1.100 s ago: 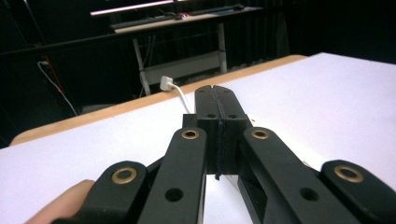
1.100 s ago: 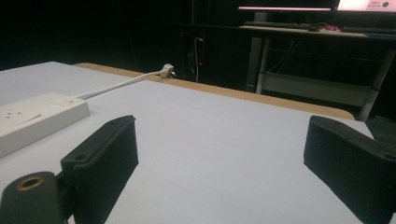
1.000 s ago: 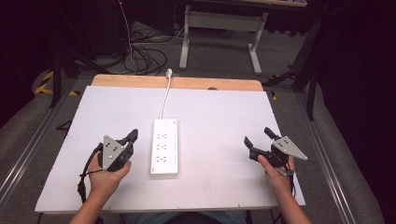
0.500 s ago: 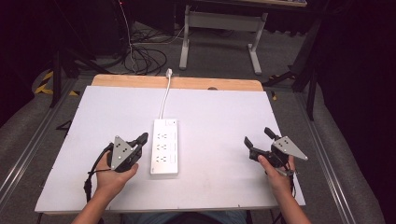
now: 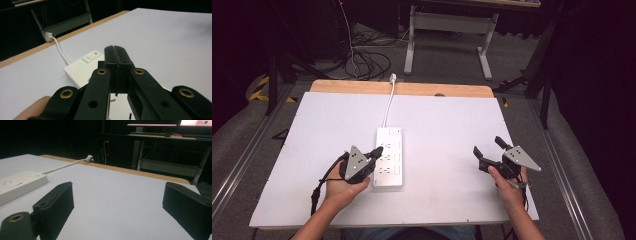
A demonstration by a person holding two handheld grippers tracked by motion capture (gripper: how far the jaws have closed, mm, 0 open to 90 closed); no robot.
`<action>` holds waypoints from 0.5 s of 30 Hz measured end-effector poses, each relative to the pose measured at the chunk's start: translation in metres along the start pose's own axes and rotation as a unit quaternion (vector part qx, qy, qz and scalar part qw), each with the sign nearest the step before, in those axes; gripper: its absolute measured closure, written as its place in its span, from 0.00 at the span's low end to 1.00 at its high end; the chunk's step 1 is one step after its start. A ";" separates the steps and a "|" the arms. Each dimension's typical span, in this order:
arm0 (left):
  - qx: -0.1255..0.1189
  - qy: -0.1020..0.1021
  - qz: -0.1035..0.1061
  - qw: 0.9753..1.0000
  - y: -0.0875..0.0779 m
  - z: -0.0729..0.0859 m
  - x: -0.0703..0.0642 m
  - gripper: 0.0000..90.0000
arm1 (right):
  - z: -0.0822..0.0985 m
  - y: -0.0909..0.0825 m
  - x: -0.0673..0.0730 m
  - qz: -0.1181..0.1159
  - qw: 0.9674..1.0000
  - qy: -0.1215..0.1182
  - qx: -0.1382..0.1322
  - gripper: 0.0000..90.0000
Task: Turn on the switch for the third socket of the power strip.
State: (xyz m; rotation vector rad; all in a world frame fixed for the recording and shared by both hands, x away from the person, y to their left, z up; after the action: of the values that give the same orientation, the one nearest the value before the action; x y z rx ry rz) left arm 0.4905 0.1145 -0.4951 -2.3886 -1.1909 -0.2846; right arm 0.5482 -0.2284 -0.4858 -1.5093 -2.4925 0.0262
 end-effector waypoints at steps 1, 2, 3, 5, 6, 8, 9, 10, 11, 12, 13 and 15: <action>0.002 0.003 0.002 1.000 0.002 0.000 -0.001 1.00 | 0.000 0.000 0.000 -0.001 1.000 0.000 0.000 0.12; 0.005 0.004 0.011 1.000 0.007 -0.001 -0.006 1.00 | 0.000 0.000 0.000 -0.001 1.000 0.001 0.000 0.12; 0.005 0.004 0.011 1.000 0.007 -0.001 -0.006 1.00 | 0.000 0.000 0.000 -0.001 1.000 0.001 0.000 0.12; 0.011 0.012 0.017 1.000 0.010 -0.001 -0.009 1.00 | 0.000 0.000 0.000 -0.001 1.000 0.001 0.000 0.12; 0.012 0.012 0.021 1.000 0.011 0.000 -0.012 1.00 | 0.000 0.000 0.000 -0.001 1.000 0.001 0.000 0.12; 0.017 0.019 0.027 0.999 0.011 0.001 -0.014 1.00 | 0.000 0.000 0.000 -0.001 1.000 0.001 -0.001 0.12; 0.018 0.016 0.032 0.999 0.012 0.002 -0.015 1.00 | 0.000 0.000 0.000 -0.001 1.000 0.000 -0.001 0.12; 0.021 0.018 0.036 0.999 0.012 0.002 -0.015 1.00 | 0.000 0.000 0.000 -0.001 1.000 0.001 0.000 0.12; 0.024 0.019 0.039 0.999 0.013 0.003 -0.016 1.00 | 0.000 0.000 0.000 -0.001 1.000 0.001 0.000 0.12; 0.027 0.016 0.045 0.998 0.014 0.005 -0.018 1.00 | 0.000 0.000 0.000 -0.001 1.000 0.001 0.000 0.12; 0.032 0.023 0.045 0.998 0.014 0.006 -0.018 1.00 | 0.000 0.000 0.000 -0.001 1.000 0.001 0.000 0.12; 0.039 0.023 0.053 0.998 0.015 0.007 -0.021 1.00 | 0.000 0.000 0.000 0.000 1.000 0.000 0.000 0.12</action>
State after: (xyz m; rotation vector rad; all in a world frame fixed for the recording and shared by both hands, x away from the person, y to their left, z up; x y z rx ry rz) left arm 0.4898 0.0952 -0.5140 -2.3556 -1.0315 -0.2540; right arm 0.5486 -0.2283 -0.4859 -1.5079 -2.4924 0.0261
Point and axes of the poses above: each handheld gripper's, and its own axes: y roughly forward along the jaws, z roughly out of its underside, x roughly to its left, the point moved 10 cm from there along y, roughly forward along the jaws, and after that the axes turned 13 degrees about y, right-handed, at the moved point
